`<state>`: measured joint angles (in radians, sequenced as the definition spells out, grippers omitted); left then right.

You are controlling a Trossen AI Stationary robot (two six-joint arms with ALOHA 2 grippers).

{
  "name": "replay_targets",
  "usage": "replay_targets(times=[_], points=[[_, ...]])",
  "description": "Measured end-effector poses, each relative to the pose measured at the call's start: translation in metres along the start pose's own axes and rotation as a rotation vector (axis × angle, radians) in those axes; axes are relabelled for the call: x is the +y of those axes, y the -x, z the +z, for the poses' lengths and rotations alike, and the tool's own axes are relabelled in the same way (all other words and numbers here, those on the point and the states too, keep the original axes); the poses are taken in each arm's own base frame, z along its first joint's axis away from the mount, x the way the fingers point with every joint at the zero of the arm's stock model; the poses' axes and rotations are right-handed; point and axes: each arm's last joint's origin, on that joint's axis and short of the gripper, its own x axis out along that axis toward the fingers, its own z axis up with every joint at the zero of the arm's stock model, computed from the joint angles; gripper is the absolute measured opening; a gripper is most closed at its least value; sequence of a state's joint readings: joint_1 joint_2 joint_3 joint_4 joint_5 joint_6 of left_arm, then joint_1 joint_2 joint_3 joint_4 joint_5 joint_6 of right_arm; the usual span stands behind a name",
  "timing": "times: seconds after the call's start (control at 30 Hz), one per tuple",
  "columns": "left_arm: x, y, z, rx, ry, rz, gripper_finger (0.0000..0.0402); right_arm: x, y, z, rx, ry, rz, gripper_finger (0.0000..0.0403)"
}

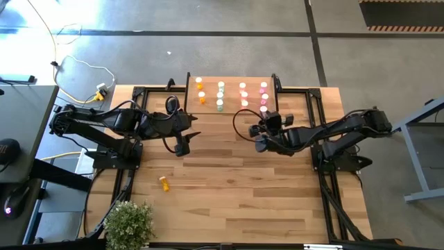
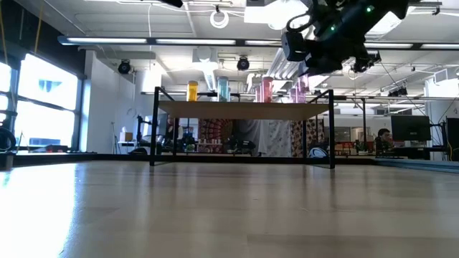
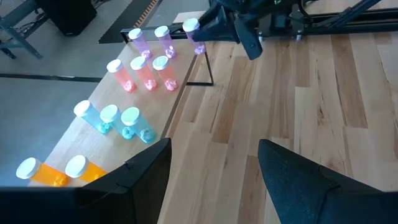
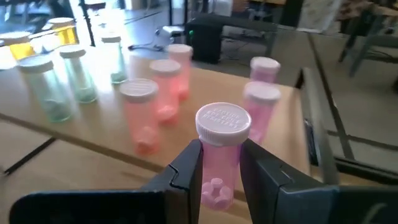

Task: Pick and place medicine bottles onto shelf by color
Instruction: Put the purple pill bottle on the shelf aligned with the purple pill bottles

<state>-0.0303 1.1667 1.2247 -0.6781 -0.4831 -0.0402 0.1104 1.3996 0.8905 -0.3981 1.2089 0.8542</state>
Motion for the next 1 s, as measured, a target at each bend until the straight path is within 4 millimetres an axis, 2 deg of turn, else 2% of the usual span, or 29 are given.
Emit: replay_targets(times=[0.17, 0.3, 0.7, 0.87, 1.0], points=[[0.0, 0.0, 0.0, 0.0, 0.0, 0.0, 0.0229, 0.007, 0.006, 0.025, -0.008, 0.065, 0.059, 0.0079], [0.0, 0.0, 0.0, 0.0, 0.0, 0.0, 0.0229, 0.004, 0.013, 0.047, -0.035, 0.086, 0.077, 0.0079], [0.0, 0.0, 0.0, -0.002, 0.001, -0.001, 0.0229, -0.025, 0.033, 0.091, -0.075, 0.105, 0.164, 0.0079], [0.0, 0.0, 0.0, -0.002, 0.001, -0.001, 0.0229, -0.047, 0.04, 0.097, -0.1, 0.08, 0.093, 0.0079], [0.0, 0.0, 0.0, -0.002, 0.002, -0.001, 0.0229, -0.066, 0.04, 0.083, -0.091, 0.022, 0.059, 0.0079]])
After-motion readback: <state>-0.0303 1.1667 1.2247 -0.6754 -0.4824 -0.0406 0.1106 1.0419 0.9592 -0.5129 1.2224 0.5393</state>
